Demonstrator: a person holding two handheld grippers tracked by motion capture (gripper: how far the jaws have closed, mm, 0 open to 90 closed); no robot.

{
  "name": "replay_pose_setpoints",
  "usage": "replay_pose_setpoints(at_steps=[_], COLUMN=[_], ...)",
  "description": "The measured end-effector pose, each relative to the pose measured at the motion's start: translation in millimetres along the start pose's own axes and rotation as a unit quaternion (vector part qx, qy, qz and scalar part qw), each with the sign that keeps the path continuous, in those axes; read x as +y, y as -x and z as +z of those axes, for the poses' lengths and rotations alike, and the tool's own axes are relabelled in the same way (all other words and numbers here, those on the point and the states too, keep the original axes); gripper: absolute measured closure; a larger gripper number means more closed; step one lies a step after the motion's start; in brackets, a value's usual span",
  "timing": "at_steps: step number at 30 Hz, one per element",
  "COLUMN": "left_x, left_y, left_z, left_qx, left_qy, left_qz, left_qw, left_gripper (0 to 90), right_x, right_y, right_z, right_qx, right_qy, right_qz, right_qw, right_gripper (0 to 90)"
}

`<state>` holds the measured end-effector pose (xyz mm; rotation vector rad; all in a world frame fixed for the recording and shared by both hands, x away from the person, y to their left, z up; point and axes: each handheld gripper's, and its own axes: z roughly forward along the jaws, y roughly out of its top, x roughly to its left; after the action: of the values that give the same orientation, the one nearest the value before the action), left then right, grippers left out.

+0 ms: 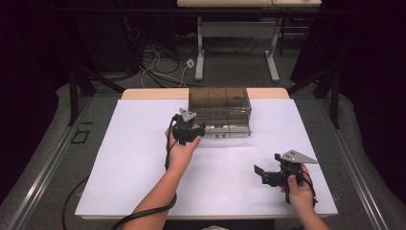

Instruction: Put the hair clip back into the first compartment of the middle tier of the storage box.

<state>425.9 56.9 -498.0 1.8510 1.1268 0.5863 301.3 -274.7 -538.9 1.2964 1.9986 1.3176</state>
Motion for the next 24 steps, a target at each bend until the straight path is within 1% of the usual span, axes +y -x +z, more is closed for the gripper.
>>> replay_pose_setpoints(at_steps=[2, 3, 5, 6, 7, 8, 10, 12, 18, 19, 24], left_x=[0.6, 0.9, 1.9, 2.2, 2.5, 3.0, 4.4, 5.7, 9.0, 9.3, 8.7], left_y=[-0.4, -0.8, -0.4, -0.1, 0.4, 1.7, 2.9, 3.8, 6.6, 7.0, 7.9], left_z=[-0.8, -0.9, -1.5, -1.9, -2.3, -3.3, -4.7, -5.7, -8.6, -9.3, -12.5], left_qx=[-0.007, -0.012, -0.017, -0.023, -0.025, -0.020, -0.017, -0.028, -0.046, -0.046, -0.064], left_qy=[0.014, 0.020, 0.022, 0.030, 0.040, 0.040, 0.031, 0.033, 0.025, 0.021, 0.024], left_qz=[0.003, 0.008, 0.011, 0.014, 0.023, 0.026, 0.028, 0.022, 0.026, 0.024, 0.002], left_qw=[0.9999, 0.9997, 0.9996, 0.9992, 0.9986, 0.9986, 0.9990, 0.9988, 0.9983, 0.9984, 0.9976], left_gripper=[44.1, 43.4, 41.5, 40.8, 39.7, 38.3, 36.6, 36.3, 36.4, 36.5, 36.6], right_x=[0.0, 0.0, 0.0, 0.0, 0.1, 0.0, 0.1, -0.1, -0.1, -0.2, 0.0], right_y=[0.0, 0.0, 0.1, 0.2, 0.4, 0.5, 1.0, 1.1, 2.7, 2.8, 2.1], right_z=[0.1, 0.0, 0.1, 0.0, 0.0, 0.2, 0.4, 1.1, 1.6, 2.1, 1.5], right_qx=[0.000, 0.000, 0.000, 0.000, -0.001, 0.000, -0.001, -0.001, -0.001, -0.001, 0.000], right_qy=[0.000, 0.000, 0.000, 0.000, -0.001, -0.001, 0.000, 0.000, -0.001, -0.001, -0.002], right_qz=[0.000, 0.000, 0.000, 0.000, 0.000, 0.001, 0.000, 0.001, 0.001, 0.001, 0.001], right_qw=[1.0000, 1.0000, 1.0000, 1.0000, 1.0000, 1.0000, 1.0000, 1.0000, 1.0000, 1.0000, 1.0000], right_gripper=[2.3, 2.3, 2.3, 2.3, 2.3, 2.3, 2.3, 2.3, 2.3, 2.3, 2.3])
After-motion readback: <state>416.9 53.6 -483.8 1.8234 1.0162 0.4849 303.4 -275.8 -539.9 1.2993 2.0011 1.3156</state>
